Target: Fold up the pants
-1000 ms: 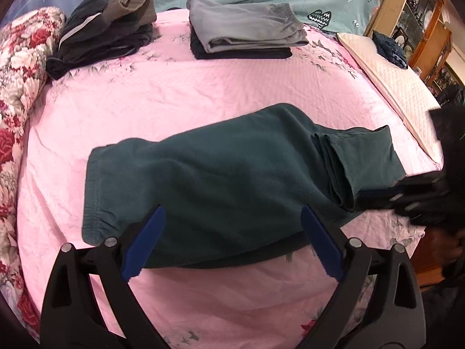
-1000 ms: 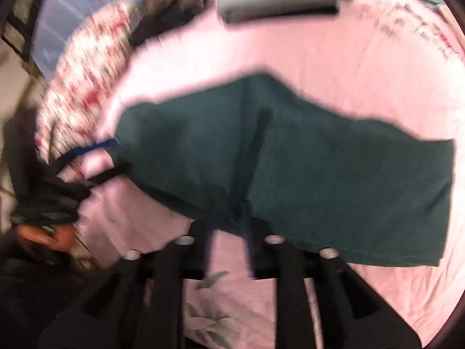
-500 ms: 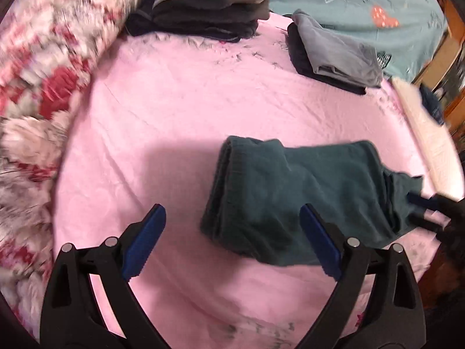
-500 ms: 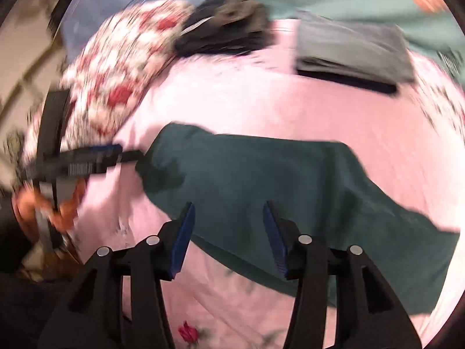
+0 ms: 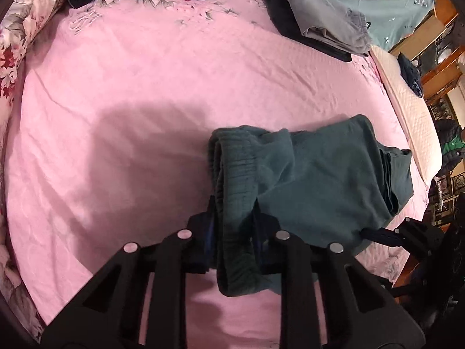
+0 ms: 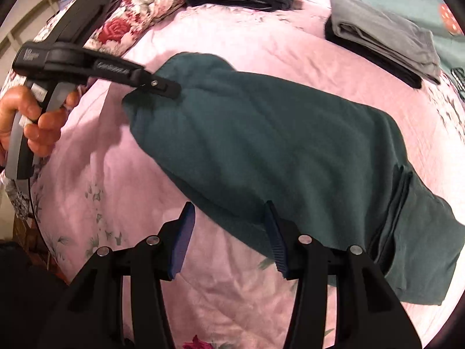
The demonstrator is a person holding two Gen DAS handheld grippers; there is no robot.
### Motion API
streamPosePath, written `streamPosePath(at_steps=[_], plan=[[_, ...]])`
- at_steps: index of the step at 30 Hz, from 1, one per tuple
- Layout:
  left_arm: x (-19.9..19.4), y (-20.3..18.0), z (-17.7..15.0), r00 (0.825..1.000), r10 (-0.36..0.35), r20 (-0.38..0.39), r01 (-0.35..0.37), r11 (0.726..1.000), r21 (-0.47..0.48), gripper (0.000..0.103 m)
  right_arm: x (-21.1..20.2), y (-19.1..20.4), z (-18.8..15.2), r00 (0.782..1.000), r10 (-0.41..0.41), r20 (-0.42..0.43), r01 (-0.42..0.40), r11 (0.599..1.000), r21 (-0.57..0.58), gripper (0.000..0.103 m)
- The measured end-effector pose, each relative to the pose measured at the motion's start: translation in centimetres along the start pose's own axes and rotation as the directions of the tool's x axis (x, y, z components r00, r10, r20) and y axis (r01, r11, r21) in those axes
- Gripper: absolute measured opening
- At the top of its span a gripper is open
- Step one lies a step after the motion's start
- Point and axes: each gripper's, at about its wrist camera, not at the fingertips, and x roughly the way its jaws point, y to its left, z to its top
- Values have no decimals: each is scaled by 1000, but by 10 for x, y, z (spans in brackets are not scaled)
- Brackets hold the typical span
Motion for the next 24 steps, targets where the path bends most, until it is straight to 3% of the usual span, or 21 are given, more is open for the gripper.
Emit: streamPosePath(at_steps=[3,7,13,18,20,24], plan=[[-10,-13,0,999,1,42,-2,1000,24,19,-10,-10,-1,1000,-2,25,1,1000,18,50],[-42,-41,3,990,-54,130,54,999,4,19,-26,-32,-2,998,-14,66,10,998,62,50],[-65,-147,20,965,-155,210,143,987,72,19,-88,-113,-37,976,-99,195,41,960,279,50],[-30,-263,34,955,-225,193,204,972,119,19,-142,-199,-91,939,-243,244,105,877,469,50],[-2,-316,35,962,-212,173,187,971,152,19,-157,-230,-118,926,-296,236,138,844,518,50],[58,-383,30,980,-180,82,164,971,175,19,-171,-278,-160,919,-336,207,162,799,579,50]])
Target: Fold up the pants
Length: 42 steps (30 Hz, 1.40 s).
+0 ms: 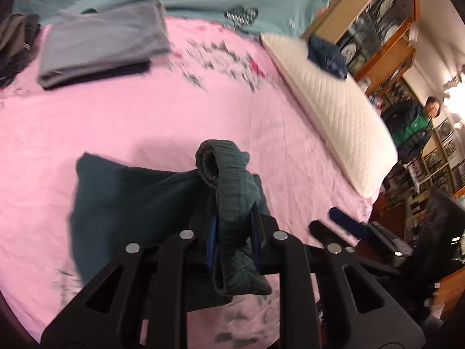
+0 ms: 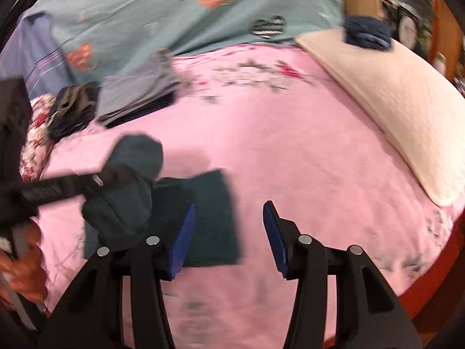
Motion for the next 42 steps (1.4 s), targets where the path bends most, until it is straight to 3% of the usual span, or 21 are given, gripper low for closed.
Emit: streamPosePath(at_steps=[4,6,8,9,12,14,16,18,20,21,22,25,27,30,33,35,37,39,42], plan=[[57,-27,-8,992,103,-67,-102,995,24,20,2,-40,-4,1000,-14,-20,15,999,40,50],[66,-29,-10,988,123,-94,-123,992,5,37,6,-48,-3,1000,0,-29,2,999,49,50],[55,-37,-11,991,110,-72,-110,994,-1,78,7,-54,0,999,19,-30,-17,998,57,50],[42,-43,-10,992,121,-36,-121,993,18,85,6,-56,3,999,35,-24,-33,998,61,50],[0,-46,-8,987,144,74,-149,987,64,91,4,-49,20,994,112,11,-112,993,38,50],[-24,-31,-10,966,226,123,-231,972,34,92,4,-35,31,981,192,20,-192,981,10,50],[-35,-6,-11,948,294,121,-295,955,-5,92,9,-11,38,955,297,4,-296,954,-43,50],[-37,21,-15,936,335,105,-331,942,-55,88,21,17,41,921,386,-43,-389,916,-98,50],[-32,42,-18,937,341,76,-336,939,-74,76,38,40,40,884,453,-113,-465,875,-132,50],[-25,52,-21,944,327,46,-323,943,-75,74,50,51,36,885,440,-154,-462,873,-159,50],[-17,61,-23,946,323,23,-321,944,-75,66,63,57,32,898,398,-187,-429,885,-182,50],[16,83,-36,930,363,-62,-366,930,-44,59,104,50,19,918,286,-273,-340,924,-176,47],[36,98,-47,915,391,-102,-395,919,-21,61,112,41,13,912,302,-277,-352,923,-156,42],[41,97,-48,911,405,-79,-405,914,18,63,112,43,17,906,284,-313,-337,933,-127,43],[20,89,-38,917,392,-68,-391,920,29,64,100,50,28,913,245,-327,-302,943,-138,45],[-8,87,-31,916,401,21,-402,915,26,85,84,54,34,928,224,-297,-280,946,-164,47],[-22,92,-24,912,407,56,-408,913,10,86,71,55,40,944,186,-274,-241,953,-185,56],[-24,104,-16,922,384,47,-383,924,-11,86,66,55,43,956,152,-252,-206,957,-204,57],[-10,123,-10,927,374,-3,-374,927,-31,86,73,52,46,957,119,-266,-178,962,-209,57]])
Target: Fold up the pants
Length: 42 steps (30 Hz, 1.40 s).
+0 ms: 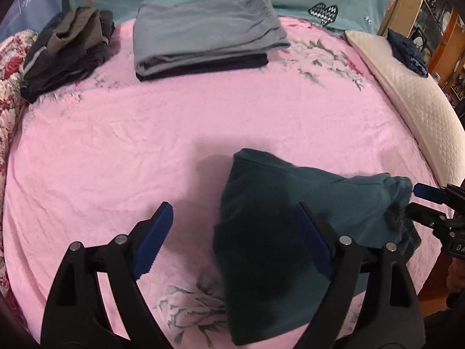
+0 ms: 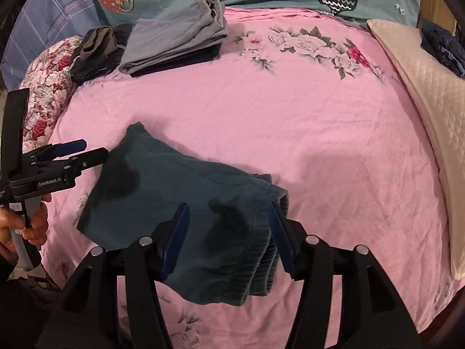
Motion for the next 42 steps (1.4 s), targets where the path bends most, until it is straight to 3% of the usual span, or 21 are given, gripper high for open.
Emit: streamPosePath(at_steps=[17,24,26,34,42], plan=[[30,-5,-4,993,-81,-89,83,996,25,89,9,-7,9,998,-52,-34,52,999,12,57],[39,-20,-9,977,-151,-147,170,978,123,89,17,-34,-6,992,105,-63,-102,993,63,57],[41,-21,-8,975,-154,-159,177,974,141,89,23,-40,-7,990,115,-80,-109,991,76,57],[49,-2,7,960,-212,-182,224,973,51,89,46,-56,2,976,180,-126,-172,982,72,57],[55,-2,7,955,-222,-197,232,972,31,89,59,-59,14,945,297,-139,-298,955,19,58]])
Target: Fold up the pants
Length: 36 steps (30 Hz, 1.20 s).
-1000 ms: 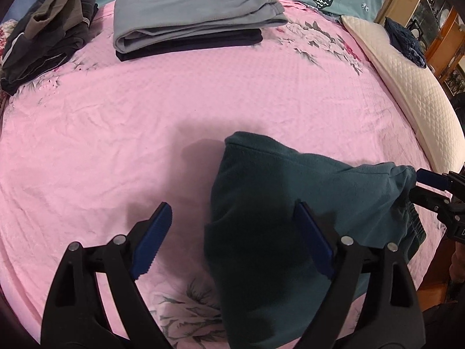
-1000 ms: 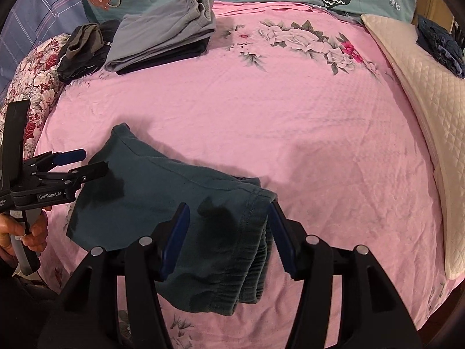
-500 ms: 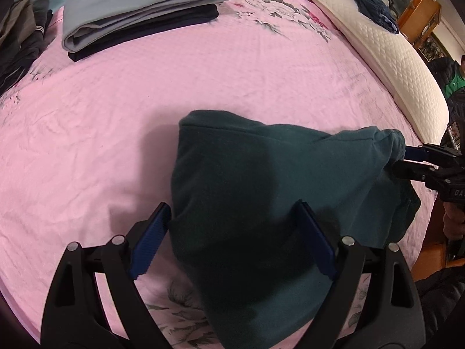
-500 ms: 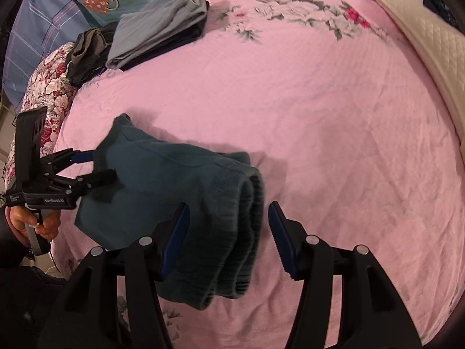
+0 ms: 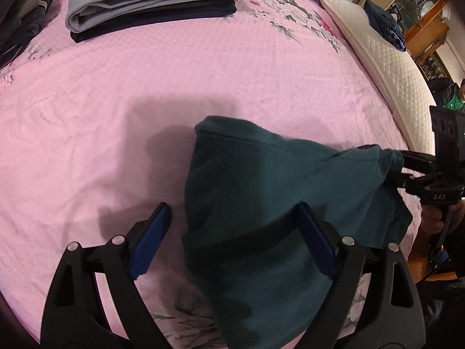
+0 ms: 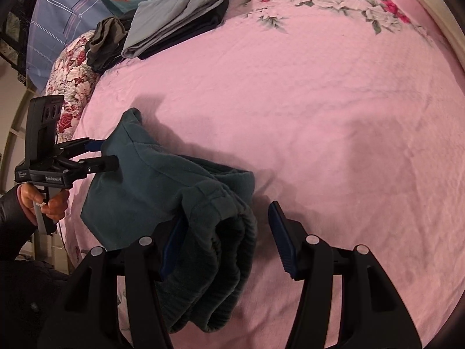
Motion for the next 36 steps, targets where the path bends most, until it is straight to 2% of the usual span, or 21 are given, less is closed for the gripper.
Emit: streamPosePath(at_steps=[4,7,9,11,12,13,14,15,17,20,23,28,30,31,32,34,36], plan=[[4,3,18,999,-32,-5,32,999,-18,89,2,-5,6,998,56,-5,-56,998,8,58],[6,11,29,996,-86,2,86,994,-68,88,1,-3,7,995,95,-2,-95,995,6,57],[7,13,30,995,-101,3,101,992,-78,88,7,-3,6,994,103,-25,-103,995,4,52],[8,11,29,996,-91,4,91,994,-58,85,9,-4,7,994,104,-16,-104,994,17,42],[7,10,28,997,-76,11,76,996,-50,79,9,-5,8,994,109,-22,-108,994,22,32],[6,9,28,997,-68,23,69,997,-45,55,7,-3,8,994,112,-12,-112,994,18,26],[7,11,27,995,-102,18,103,993,-63,31,3,2,9,994,110,-2,-110,994,-1,25],[7,13,27,991,-136,19,137,986,-100,28,-1,6,9,995,104,5,-104,994,-16,23],[1,8,23,991,-109,72,116,988,-99,20,-10,16,14,995,93,31,-92,994,-52,22],[-11,3,20,989,-57,134,70,993,-95,18,-18,24,25,994,90,70,-84,993,-78,21],[-31,11,27,978,-30,208,59,989,-134,18,-19,30,47,990,90,107,-80,993,-90,21],[-39,24,62,957,112,268,-77,988,-136,20,7,30,91,989,69,134,-60,996,-72,21],[-26,31,74,956,188,227,-155,976,-156,43,25,19,104,994,45,95,-42,998,-36,25],[-22,36,75,952,227,204,-193,965,-177,63,33,11,107,998,25,60,-24,1000,-15,32],[-21,42,74,948,260,186,-223,954,-200,70,33,5,106,999,1,39,-1,1000,3,35],[-34,51,61,939,278,203,-229,944,-237,70,13,1,99,995,-45,83,44,999,14,44],[-55,52,43,923,302,239,-234,932,-277,70,-19,7,85,982,-88,166,87,996,9,44]])
